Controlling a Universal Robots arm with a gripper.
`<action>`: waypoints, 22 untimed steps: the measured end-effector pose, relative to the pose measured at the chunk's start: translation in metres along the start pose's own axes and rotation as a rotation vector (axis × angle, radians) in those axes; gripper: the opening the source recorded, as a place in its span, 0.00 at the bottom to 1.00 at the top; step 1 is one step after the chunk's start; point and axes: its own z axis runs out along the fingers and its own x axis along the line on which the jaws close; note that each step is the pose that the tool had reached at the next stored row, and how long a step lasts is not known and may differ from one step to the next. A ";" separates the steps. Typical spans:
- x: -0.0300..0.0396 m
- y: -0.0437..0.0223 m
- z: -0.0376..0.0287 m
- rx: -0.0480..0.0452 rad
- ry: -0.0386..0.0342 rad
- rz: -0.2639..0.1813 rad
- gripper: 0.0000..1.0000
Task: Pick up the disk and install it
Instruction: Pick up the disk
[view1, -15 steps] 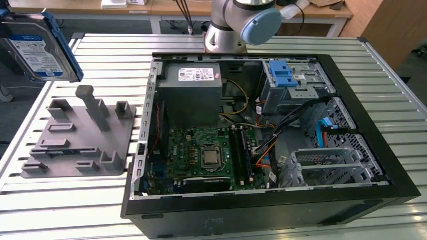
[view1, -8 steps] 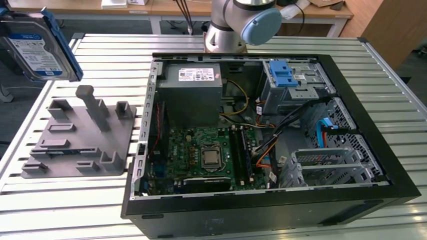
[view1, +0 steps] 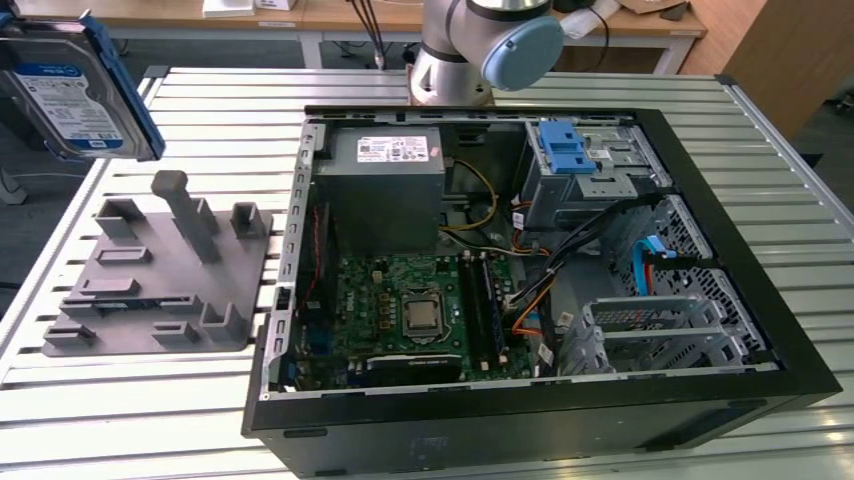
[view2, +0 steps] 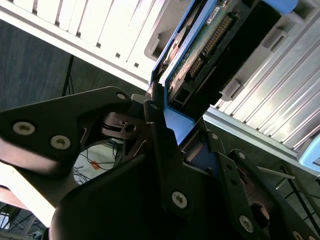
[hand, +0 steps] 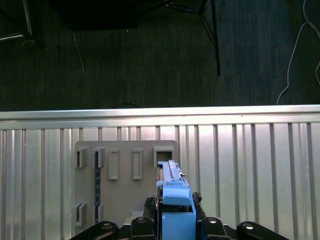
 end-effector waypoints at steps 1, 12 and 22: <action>0.0000 0.0000 -0.0004 0.0000 0.0000 0.000 0.36; -0.0001 0.0002 -0.0049 0.0000 0.0000 0.000 0.36; -0.0002 0.0003 -0.0095 -0.0001 0.0000 0.000 0.36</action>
